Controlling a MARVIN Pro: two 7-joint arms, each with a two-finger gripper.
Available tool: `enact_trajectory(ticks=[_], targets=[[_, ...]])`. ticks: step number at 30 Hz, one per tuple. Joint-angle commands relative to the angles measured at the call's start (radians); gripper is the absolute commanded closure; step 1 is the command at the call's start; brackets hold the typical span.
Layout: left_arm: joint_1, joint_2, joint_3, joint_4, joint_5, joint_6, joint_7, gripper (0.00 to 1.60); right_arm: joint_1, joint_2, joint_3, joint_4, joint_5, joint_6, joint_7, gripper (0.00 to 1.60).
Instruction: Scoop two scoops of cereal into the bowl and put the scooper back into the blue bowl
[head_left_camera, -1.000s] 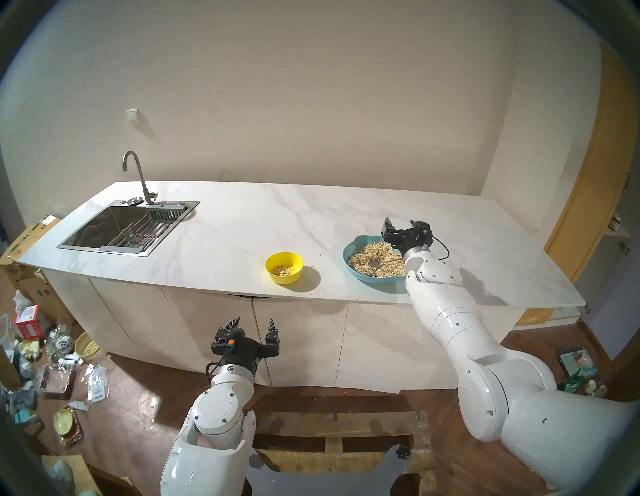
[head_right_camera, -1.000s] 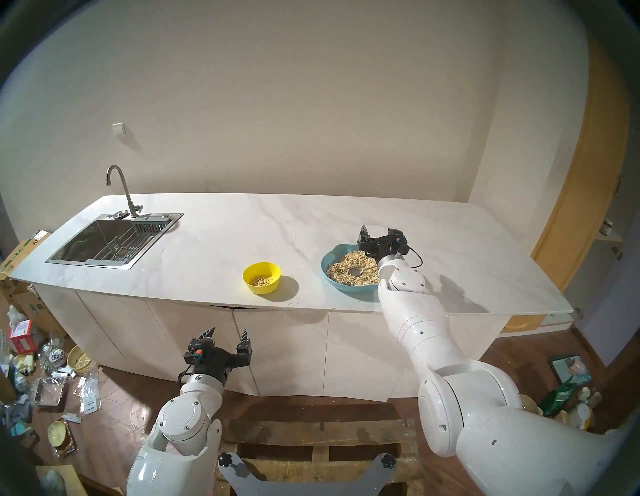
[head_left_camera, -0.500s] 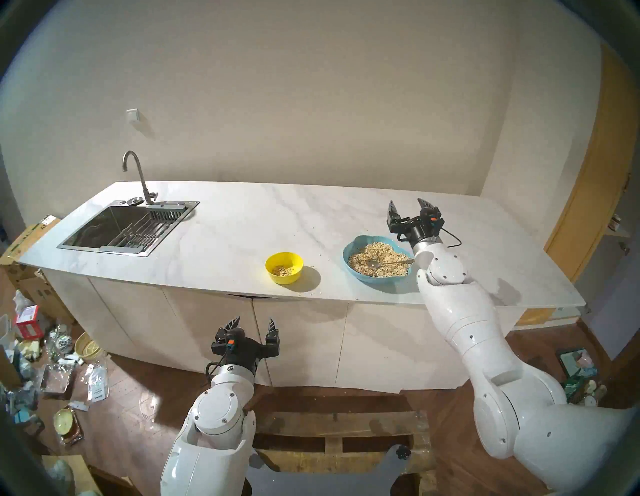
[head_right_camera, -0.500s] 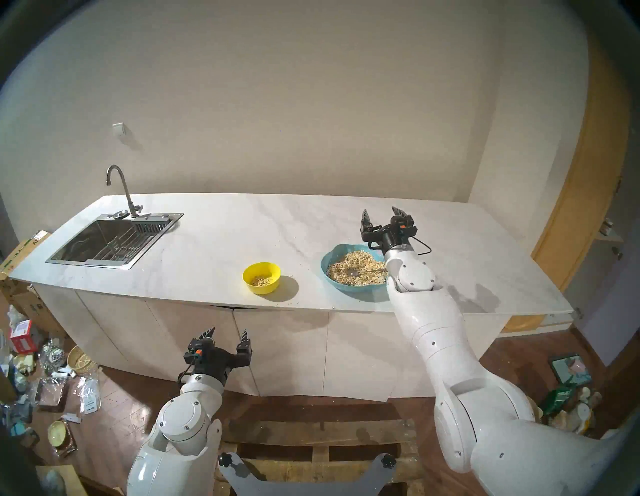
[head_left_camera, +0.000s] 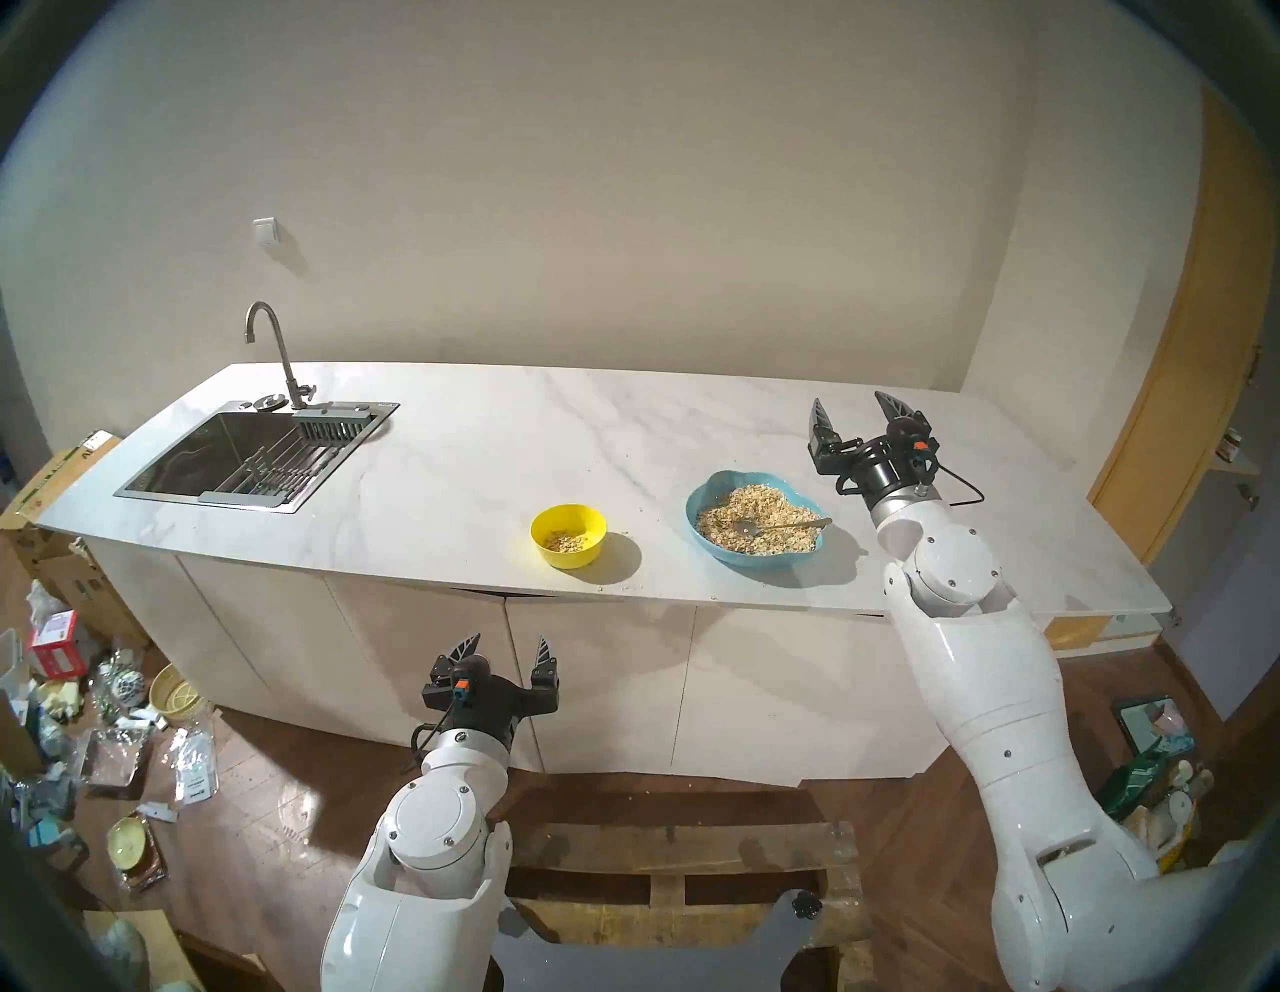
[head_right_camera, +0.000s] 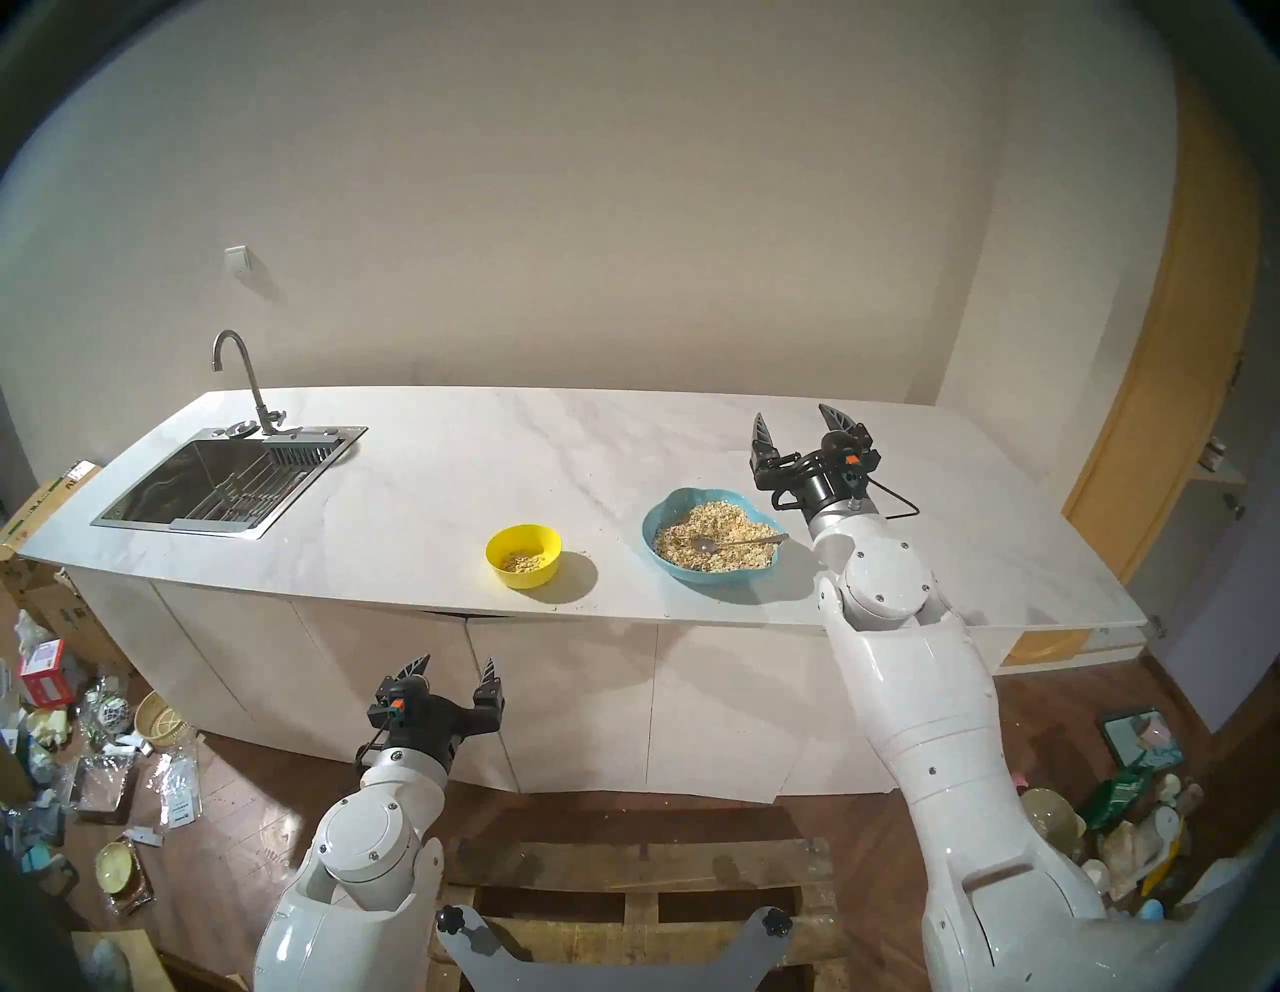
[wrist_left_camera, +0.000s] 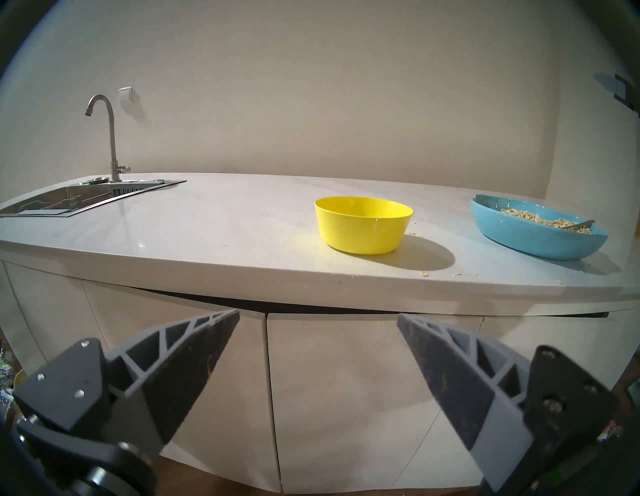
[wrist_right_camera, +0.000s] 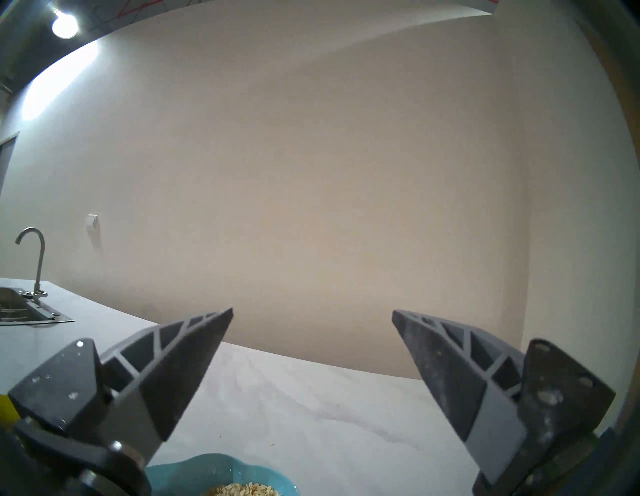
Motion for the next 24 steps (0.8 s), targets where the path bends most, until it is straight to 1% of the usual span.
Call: enact_trajectory(ticks=[1,6,10,18,19,21,24], targets=[[-0.006,0.0,0.002,-0.027,-0.002,-0.006,-0.004,0.0,-0.07,-0.01,0.028,-0.035,0.012,0.019,-0.032,0.0],[-0.005,0.0,0.002,-0.027,-0.003,-0.006,-0.004,0.0,-0.122,-0.012,0.044,-0.085,0.005,0.025,-0.055,0.0],[-0.006,0.0,0.002,-0.026,-0.002,-0.006,-0.003,0.0,-0.14,-0.015,0.048,-0.098,0.007,0.018,-0.062,0.0],[-0.006,0.0,0.002,-0.026,-0.002,-0.006,-0.003,0.0,-0.146,-0.016,0.048,-0.11,0.005,0.021,-0.072,0.0],[-0.006,0.0,0.002,-0.026,-0.002,-0.006,-0.004,0.0,-0.146,-0.016,0.047,-0.11,0.003,0.016,-0.075,0.0],[-0.006,0.0,0.002,-0.026,-0.002,-0.006,-0.003,0.0,-0.147,-0.027,0.052,-0.103,0.005,-0.031,-0.081,0.0],[-0.006,0.0,0.002,-0.027,-0.002,-0.006,-0.004,0.0,-0.148,-0.032,0.056,-0.103,0.012,-0.05,-0.079,0.0]])
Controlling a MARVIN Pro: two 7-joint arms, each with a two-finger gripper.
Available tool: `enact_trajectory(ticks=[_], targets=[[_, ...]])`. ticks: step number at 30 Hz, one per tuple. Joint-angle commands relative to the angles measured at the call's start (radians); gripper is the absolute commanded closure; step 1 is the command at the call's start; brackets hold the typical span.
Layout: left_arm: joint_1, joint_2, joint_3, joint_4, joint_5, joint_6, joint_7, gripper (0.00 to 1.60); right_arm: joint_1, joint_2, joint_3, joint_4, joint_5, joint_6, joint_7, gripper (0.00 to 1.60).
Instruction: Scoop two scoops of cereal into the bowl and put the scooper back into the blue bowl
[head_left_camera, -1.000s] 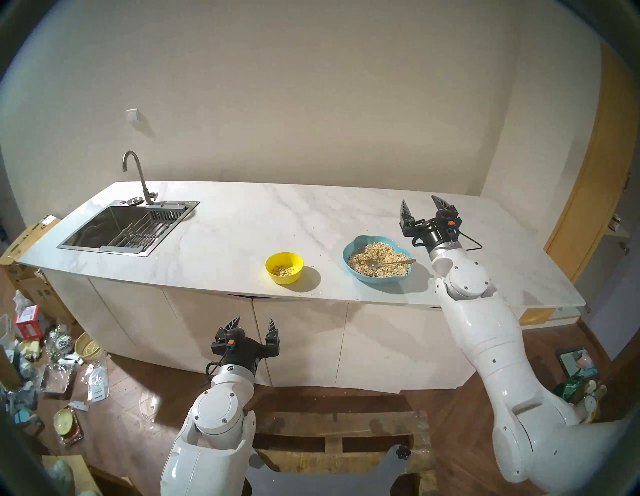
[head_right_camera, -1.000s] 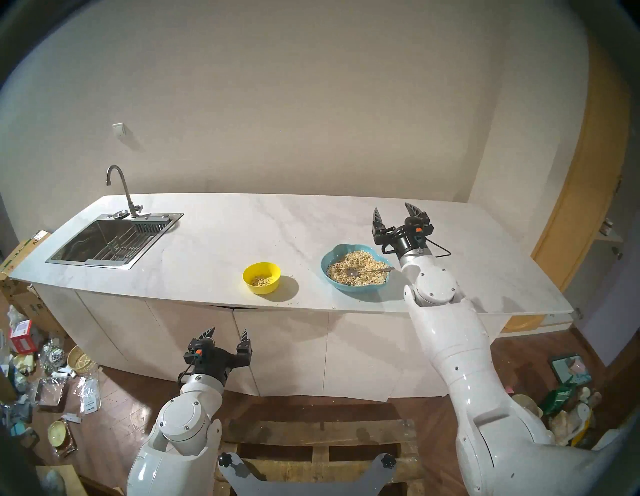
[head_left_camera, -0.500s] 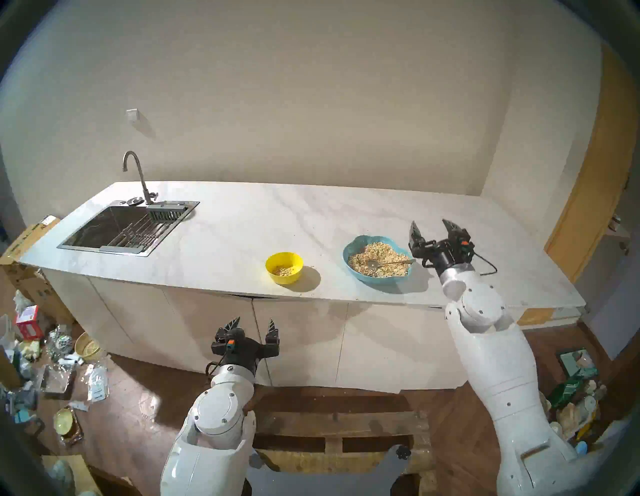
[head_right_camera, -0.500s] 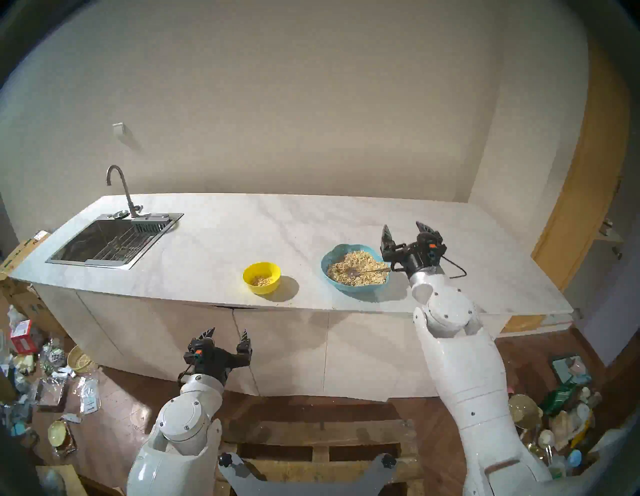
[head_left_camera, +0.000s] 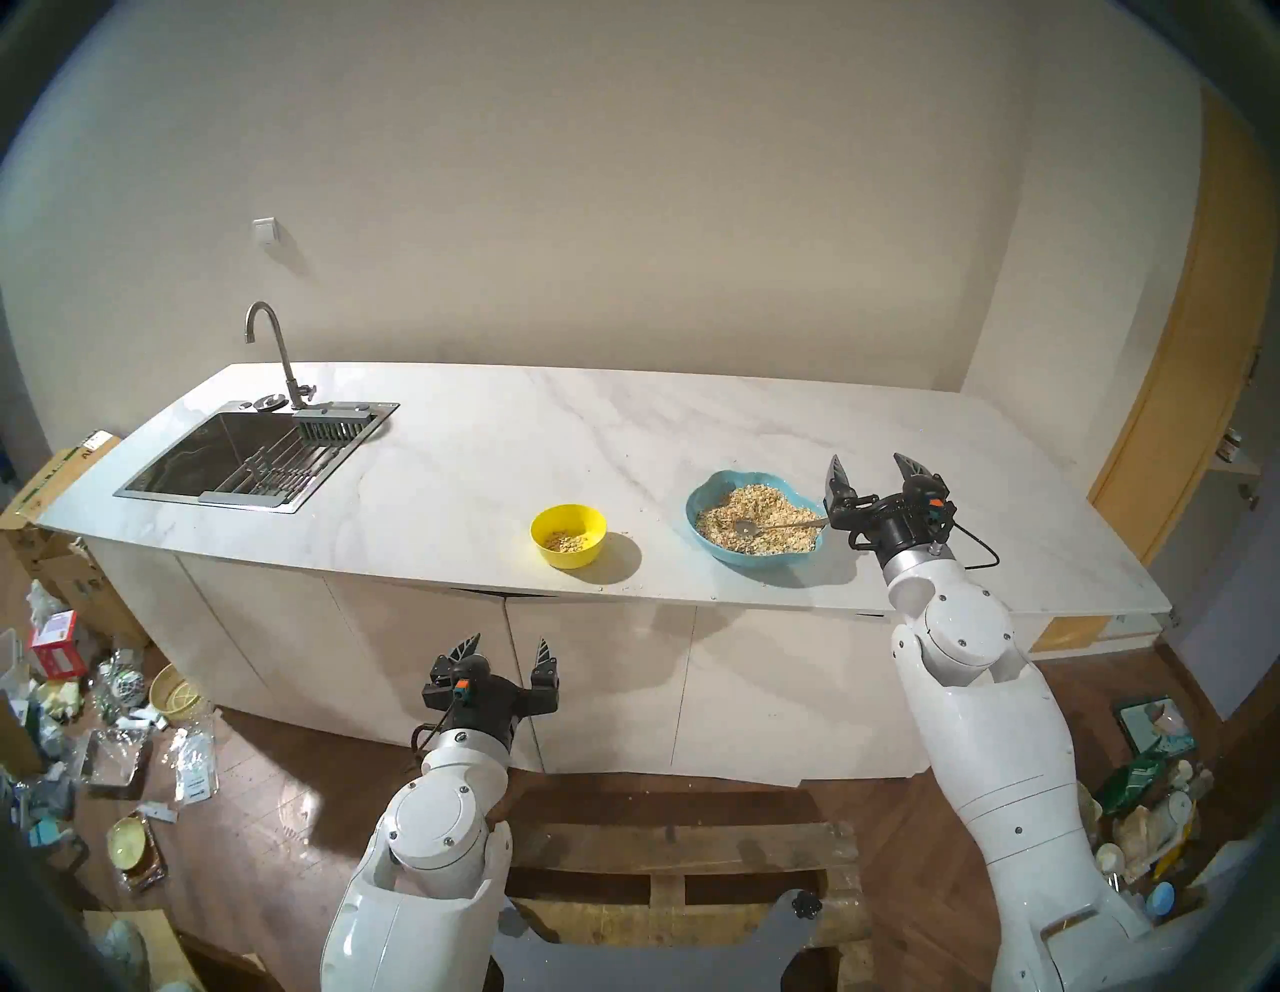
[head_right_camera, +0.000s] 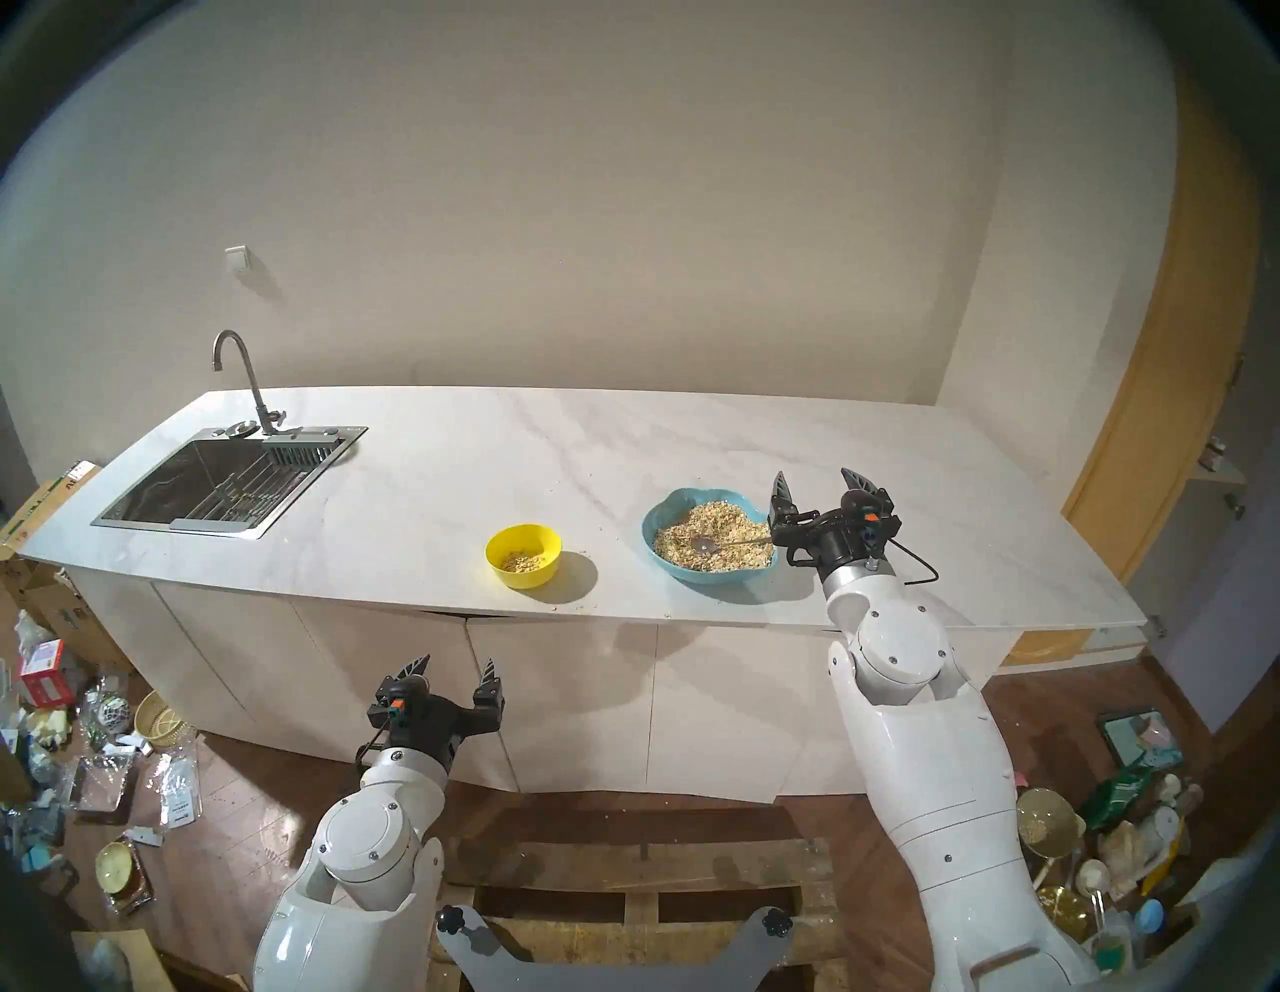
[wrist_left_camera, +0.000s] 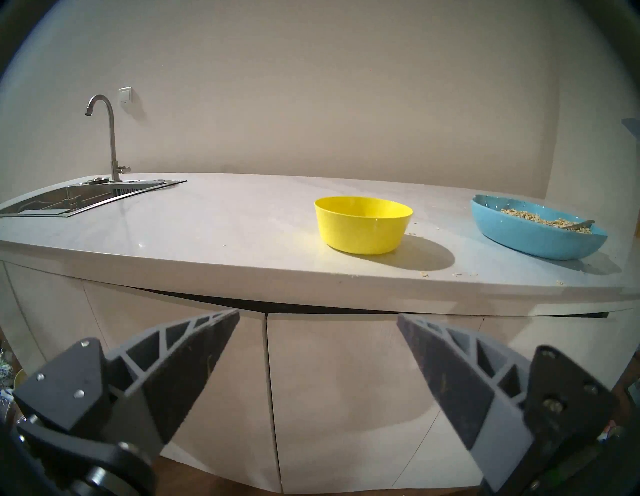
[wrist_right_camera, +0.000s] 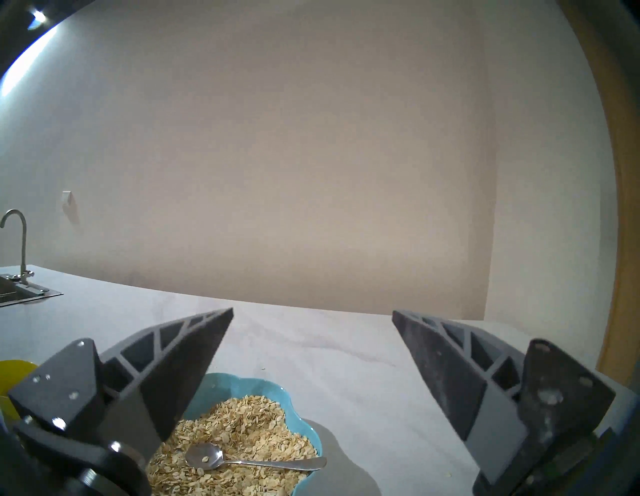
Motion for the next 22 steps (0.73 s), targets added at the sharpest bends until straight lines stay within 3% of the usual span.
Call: enact_trajectory(ticks=[1,22], targets=[[-0.006,0.0,0.002,-0.027,-0.002,-0.006,-0.004,0.0,0.019,-0.008,0.01,-0.027,0.006,-0.044,-0.003,0.0],[-0.005,0.0,0.002,-0.027,-0.002,-0.006,-0.004,0.0,0.019,-0.007,0.009,-0.025,0.008,-0.051,-0.004,0.0]])
